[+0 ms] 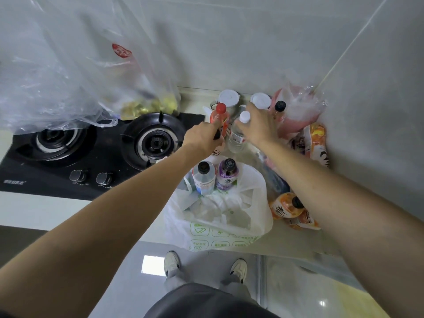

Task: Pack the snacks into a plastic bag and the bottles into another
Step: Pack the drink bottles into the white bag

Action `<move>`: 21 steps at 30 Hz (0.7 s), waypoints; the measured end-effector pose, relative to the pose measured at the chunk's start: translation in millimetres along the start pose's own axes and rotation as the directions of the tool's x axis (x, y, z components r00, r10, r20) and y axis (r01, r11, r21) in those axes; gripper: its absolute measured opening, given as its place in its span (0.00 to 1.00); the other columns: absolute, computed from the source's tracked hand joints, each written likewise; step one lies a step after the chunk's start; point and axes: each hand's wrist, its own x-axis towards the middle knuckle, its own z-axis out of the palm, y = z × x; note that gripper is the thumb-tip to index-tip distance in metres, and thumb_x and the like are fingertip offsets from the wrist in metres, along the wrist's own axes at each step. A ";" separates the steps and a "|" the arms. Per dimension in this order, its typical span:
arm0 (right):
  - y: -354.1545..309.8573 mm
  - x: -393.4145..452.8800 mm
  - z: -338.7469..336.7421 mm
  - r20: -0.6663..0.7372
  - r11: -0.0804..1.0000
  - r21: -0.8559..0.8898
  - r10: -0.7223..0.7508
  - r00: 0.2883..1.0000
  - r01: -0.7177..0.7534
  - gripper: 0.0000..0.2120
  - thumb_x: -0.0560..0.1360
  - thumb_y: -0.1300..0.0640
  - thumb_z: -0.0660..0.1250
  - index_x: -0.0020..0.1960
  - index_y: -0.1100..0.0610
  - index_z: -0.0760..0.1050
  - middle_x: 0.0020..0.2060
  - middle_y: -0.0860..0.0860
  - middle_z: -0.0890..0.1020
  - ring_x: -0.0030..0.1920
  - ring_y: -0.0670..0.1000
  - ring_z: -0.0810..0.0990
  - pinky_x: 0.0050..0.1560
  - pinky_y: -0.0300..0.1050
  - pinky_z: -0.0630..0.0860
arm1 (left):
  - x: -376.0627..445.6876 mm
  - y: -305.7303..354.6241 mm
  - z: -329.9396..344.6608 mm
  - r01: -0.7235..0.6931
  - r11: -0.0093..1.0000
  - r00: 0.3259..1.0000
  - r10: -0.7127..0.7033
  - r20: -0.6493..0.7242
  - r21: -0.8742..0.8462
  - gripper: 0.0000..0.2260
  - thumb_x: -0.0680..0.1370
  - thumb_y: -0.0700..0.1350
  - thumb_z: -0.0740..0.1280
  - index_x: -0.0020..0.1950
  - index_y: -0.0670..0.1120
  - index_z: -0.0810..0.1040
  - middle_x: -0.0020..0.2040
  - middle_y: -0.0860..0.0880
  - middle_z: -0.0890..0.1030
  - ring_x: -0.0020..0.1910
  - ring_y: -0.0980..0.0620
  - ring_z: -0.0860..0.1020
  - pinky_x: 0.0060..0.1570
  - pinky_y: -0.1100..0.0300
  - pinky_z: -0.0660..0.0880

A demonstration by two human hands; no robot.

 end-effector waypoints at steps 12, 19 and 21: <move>-22.7 -34.5 -37.4 -0.131 0.988 0.150 -0.007 0.991 0.026 0.16 0.76 0.43 0.71 0.54 0.55 0.77 0.45 0.55 0.83 0.44 0.59 0.80 0.38 0.47 0.69 | -18.4 12.1 -51.8 -0.059 0.982 0.976 0.019 -0.218 -0.180 0.14 0.79 0.52 0.67 0.57 0.43 0.74 0.49 0.41 0.82 0.48 0.37 0.79 0.38 0.51 0.70; -48.7 -67.2 -90.9 -0.218 0.979 0.192 -0.028 0.975 0.071 0.15 0.72 0.44 0.73 0.48 0.54 0.77 0.41 0.50 0.84 0.41 0.55 0.82 0.37 0.49 0.78 | -55.1 28.5 -107.1 -0.072 0.966 0.944 -0.013 -0.329 -0.247 0.14 0.79 0.52 0.69 0.55 0.42 0.76 0.49 0.43 0.83 0.47 0.40 0.79 0.41 0.51 0.73; -57.1 -80.6 -107.6 -0.248 0.977 0.195 -0.032 0.968 0.083 0.14 0.72 0.43 0.73 0.49 0.53 0.78 0.42 0.50 0.84 0.42 0.54 0.82 0.38 0.48 0.77 | -67.9 33.8 -125.2 -0.079 0.960 0.935 -0.023 -0.355 -0.269 0.14 0.78 0.52 0.69 0.56 0.42 0.77 0.50 0.43 0.83 0.48 0.40 0.80 0.44 0.49 0.76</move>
